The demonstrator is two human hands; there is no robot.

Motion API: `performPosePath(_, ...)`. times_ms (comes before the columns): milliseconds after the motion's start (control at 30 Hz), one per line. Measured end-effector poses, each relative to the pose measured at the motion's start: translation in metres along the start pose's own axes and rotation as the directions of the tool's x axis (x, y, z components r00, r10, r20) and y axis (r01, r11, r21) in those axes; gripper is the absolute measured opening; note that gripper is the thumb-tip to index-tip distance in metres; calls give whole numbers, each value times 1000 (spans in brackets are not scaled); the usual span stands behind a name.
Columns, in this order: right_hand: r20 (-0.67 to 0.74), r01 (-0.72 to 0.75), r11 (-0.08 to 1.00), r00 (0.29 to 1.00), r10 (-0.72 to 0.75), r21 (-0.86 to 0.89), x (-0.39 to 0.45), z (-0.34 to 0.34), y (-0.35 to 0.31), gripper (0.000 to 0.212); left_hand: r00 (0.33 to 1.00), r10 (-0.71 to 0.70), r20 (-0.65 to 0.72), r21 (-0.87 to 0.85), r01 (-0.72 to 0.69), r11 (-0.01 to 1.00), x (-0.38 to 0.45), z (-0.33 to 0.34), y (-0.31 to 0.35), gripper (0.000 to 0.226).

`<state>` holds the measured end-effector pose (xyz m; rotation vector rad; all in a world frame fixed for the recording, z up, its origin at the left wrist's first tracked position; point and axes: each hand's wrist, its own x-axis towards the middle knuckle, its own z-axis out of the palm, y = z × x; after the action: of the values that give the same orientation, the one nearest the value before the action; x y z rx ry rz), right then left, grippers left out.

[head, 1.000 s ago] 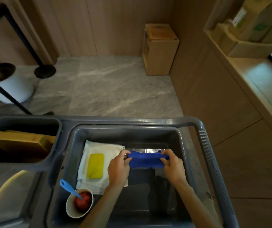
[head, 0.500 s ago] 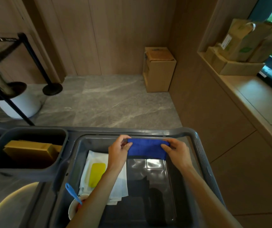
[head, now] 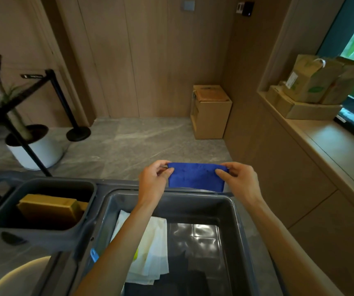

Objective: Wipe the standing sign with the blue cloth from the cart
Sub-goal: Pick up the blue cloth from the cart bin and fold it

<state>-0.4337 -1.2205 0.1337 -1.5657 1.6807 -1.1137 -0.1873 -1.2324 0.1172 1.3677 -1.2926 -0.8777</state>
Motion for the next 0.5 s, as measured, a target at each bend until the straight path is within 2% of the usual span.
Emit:
performPosePath(267,15,37,999,999,-38,24,-2,-6,0,21,999,-8,-38,-10,8,1000,-8,0,9,31)
performPosePath(500,105,41,999,994,-42,14,-5,7,8,22,988,-86,-125,-12,85,996,-31,-4,-11,31)
